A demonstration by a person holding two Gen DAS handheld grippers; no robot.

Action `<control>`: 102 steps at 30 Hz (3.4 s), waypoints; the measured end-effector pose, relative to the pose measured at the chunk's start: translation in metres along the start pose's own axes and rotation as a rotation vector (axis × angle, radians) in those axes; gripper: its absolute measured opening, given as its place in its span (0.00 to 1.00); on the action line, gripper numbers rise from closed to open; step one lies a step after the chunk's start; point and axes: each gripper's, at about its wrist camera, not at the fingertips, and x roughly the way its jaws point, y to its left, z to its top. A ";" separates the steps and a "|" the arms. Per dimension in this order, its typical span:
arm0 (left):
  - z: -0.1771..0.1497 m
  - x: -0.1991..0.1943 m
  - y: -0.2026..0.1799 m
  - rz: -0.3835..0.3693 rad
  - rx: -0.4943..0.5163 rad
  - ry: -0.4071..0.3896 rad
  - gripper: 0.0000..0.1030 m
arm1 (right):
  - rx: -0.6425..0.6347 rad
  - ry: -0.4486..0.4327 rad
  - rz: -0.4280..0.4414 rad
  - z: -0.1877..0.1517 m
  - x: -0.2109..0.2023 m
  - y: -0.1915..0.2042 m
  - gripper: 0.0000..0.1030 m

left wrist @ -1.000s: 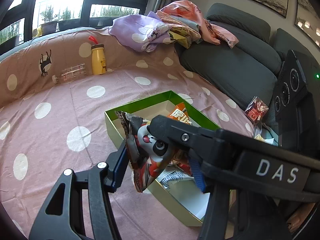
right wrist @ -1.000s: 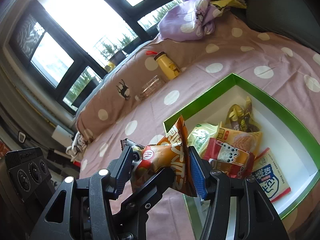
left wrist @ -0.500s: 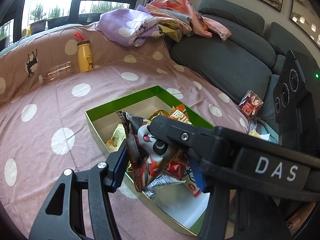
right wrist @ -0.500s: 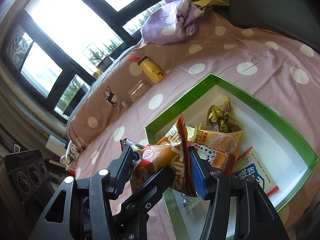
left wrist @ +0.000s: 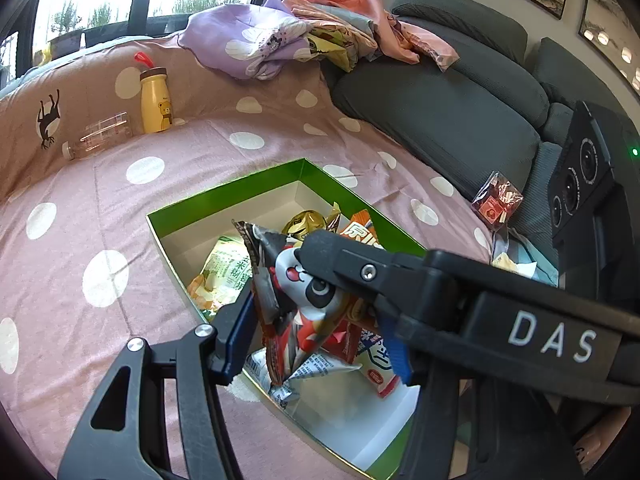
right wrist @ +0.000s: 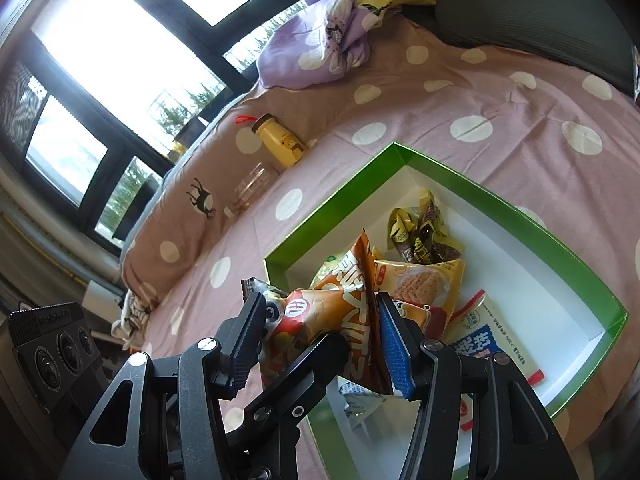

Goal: Organize snacks
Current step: 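Lower the orange chip bag into the box among the snacks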

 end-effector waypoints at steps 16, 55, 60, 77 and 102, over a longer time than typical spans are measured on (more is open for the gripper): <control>0.001 0.011 -0.005 -0.027 0.010 0.023 0.55 | 0.029 -0.008 -0.035 0.003 -0.001 -0.008 0.57; 0.001 0.035 -0.011 -0.059 0.004 0.088 0.55 | 0.102 -0.004 -0.100 0.008 0.002 -0.031 0.57; 0.001 0.039 -0.012 -0.062 0.003 0.096 0.55 | 0.116 -0.003 -0.108 0.009 0.002 -0.035 0.57; 0.001 0.052 -0.014 -0.086 0.009 0.133 0.56 | 0.158 -0.008 -0.155 0.011 0.003 -0.046 0.57; 0.003 0.072 -0.021 -0.079 0.037 0.167 0.58 | 0.217 -0.013 -0.189 0.014 0.005 -0.063 0.57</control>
